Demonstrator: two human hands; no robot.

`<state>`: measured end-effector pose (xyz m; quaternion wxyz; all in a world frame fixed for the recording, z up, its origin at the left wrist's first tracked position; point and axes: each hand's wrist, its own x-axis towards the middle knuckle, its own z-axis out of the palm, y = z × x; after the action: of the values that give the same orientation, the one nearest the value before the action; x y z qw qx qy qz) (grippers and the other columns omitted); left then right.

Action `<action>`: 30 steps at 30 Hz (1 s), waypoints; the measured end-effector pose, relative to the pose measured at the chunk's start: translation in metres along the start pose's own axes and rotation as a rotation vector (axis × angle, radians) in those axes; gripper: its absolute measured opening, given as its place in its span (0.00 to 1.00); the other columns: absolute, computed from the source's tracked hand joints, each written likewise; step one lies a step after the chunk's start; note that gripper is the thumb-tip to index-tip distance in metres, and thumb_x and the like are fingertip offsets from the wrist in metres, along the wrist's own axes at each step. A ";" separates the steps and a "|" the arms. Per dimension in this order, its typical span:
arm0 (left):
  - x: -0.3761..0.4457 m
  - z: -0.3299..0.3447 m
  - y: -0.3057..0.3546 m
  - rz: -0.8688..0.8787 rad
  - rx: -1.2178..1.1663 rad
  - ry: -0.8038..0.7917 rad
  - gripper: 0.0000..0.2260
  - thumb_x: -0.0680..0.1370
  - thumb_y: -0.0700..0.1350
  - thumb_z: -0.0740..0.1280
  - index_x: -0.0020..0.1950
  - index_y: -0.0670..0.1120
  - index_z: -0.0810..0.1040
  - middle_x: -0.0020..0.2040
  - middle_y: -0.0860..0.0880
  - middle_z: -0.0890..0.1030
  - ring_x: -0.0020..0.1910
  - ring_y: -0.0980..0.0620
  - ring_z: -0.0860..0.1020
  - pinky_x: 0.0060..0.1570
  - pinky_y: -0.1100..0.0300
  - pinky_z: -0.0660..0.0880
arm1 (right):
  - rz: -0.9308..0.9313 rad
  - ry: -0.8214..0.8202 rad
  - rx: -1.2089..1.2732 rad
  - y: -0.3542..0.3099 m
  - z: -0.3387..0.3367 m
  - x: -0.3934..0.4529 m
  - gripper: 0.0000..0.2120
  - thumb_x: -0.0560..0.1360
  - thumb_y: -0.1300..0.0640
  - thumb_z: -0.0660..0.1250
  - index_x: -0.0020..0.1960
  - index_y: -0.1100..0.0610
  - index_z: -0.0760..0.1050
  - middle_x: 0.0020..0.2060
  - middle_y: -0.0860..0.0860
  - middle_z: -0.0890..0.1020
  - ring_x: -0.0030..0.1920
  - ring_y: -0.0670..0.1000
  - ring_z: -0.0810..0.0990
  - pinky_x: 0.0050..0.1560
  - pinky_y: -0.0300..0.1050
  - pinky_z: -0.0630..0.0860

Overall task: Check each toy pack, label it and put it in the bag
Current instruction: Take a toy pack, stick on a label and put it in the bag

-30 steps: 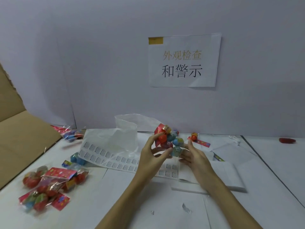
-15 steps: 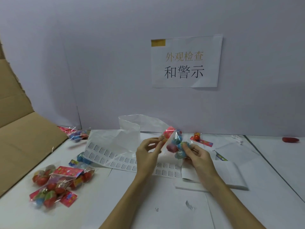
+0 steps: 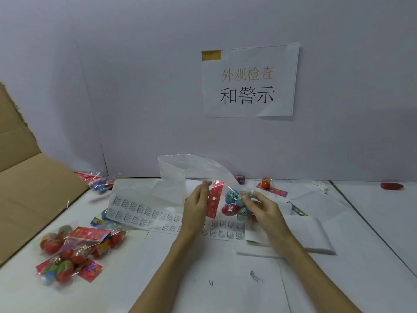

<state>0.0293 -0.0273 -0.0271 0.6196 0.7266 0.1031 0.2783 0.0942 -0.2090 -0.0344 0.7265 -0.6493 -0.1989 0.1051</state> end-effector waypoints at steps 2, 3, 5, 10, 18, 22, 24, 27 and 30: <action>-0.003 0.003 0.002 -0.021 -0.029 -0.044 0.13 0.83 0.57 0.65 0.59 0.50 0.82 0.45 0.51 0.87 0.41 0.51 0.86 0.37 0.63 0.80 | -0.008 -0.022 -0.035 -0.001 0.002 -0.001 0.11 0.82 0.50 0.68 0.60 0.53 0.83 0.50 0.51 0.88 0.52 0.52 0.88 0.48 0.43 0.84; -0.004 0.004 0.002 -0.018 -0.039 -0.033 0.11 0.83 0.53 0.68 0.58 0.48 0.82 0.45 0.49 0.86 0.39 0.50 0.86 0.36 0.62 0.80 | 0.005 -0.012 -0.031 -0.001 0.003 -0.002 0.12 0.82 0.49 0.67 0.59 0.53 0.83 0.50 0.51 0.88 0.53 0.52 0.87 0.50 0.46 0.84; -0.005 0.005 0.003 -0.026 -0.089 -0.004 0.08 0.83 0.47 0.69 0.56 0.43 0.80 0.44 0.46 0.86 0.38 0.47 0.86 0.35 0.61 0.80 | 0.043 0.033 0.001 -0.003 0.004 -0.002 0.16 0.82 0.46 0.66 0.58 0.55 0.85 0.50 0.52 0.89 0.53 0.53 0.87 0.53 0.50 0.84; -0.008 0.010 0.009 -0.023 -0.106 0.000 0.07 0.83 0.49 0.68 0.55 0.46 0.77 0.46 0.48 0.86 0.39 0.50 0.85 0.32 0.64 0.78 | 0.185 0.025 0.291 -0.008 0.003 -0.002 0.17 0.83 0.48 0.64 0.57 0.59 0.86 0.54 0.59 0.87 0.51 0.55 0.88 0.48 0.47 0.82; -0.012 0.016 0.008 -0.043 -0.115 0.100 0.05 0.85 0.44 0.65 0.55 0.42 0.74 0.49 0.47 0.86 0.39 0.45 0.87 0.31 0.54 0.79 | 0.145 -0.088 0.237 -0.003 0.001 -0.002 0.19 0.81 0.48 0.68 0.66 0.60 0.80 0.57 0.58 0.86 0.58 0.57 0.86 0.57 0.51 0.83; -0.010 0.014 0.010 -0.095 -0.208 0.129 0.08 0.85 0.46 0.66 0.55 0.42 0.76 0.47 0.47 0.87 0.41 0.45 0.88 0.33 0.58 0.81 | 0.154 -0.091 0.248 0.000 0.003 -0.002 0.16 0.79 0.57 0.70 0.65 0.62 0.78 0.57 0.59 0.86 0.57 0.59 0.86 0.54 0.51 0.85; -0.010 0.014 0.009 -0.152 -0.255 0.115 0.07 0.85 0.47 0.65 0.56 0.43 0.76 0.46 0.49 0.88 0.41 0.47 0.88 0.32 0.59 0.81 | 0.146 -0.059 0.257 0.000 0.006 -0.001 0.18 0.77 0.55 0.72 0.65 0.61 0.78 0.57 0.59 0.86 0.57 0.58 0.86 0.54 0.50 0.85; -0.009 0.016 0.006 -0.192 -0.264 0.104 0.08 0.84 0.45 0.67 0.60 0.43 0.76 0.48 0.46 0.84 0.42 0.54 0.85 0.36 0.61 0.81 | 0.110 0.058 0.180 -0.003 0.007 -0.001 0.20 0.73 0.48 0.75 0.62 0.55 0.79 0.51 0.56 0.88 0.52 0.55 0.88 0.46 0.45 0.83; -0.008 0.018 0.006 -0.154 -0.184 0.021 0.17 0.81 0.52 0.69 0.68 0.47 0.73 0.57 0.47 0.81 0.49 0.53 0.84 0.48 0.61 0.82 | 0.004 0.096 -0.023 -0.003 0.001 -0.003 0.13 0.72 0.40 0.73 0.53 0.44 0.84 0.45 0.46 0.88 0.47 0.46 0.87 0.41 0.37 0.80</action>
<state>0.0316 -0.0478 -0.0251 0.7021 0.6538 0.1390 0.2455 0.0907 -0.2095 -0.0319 0.7275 -0.6623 -0.1636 0.0729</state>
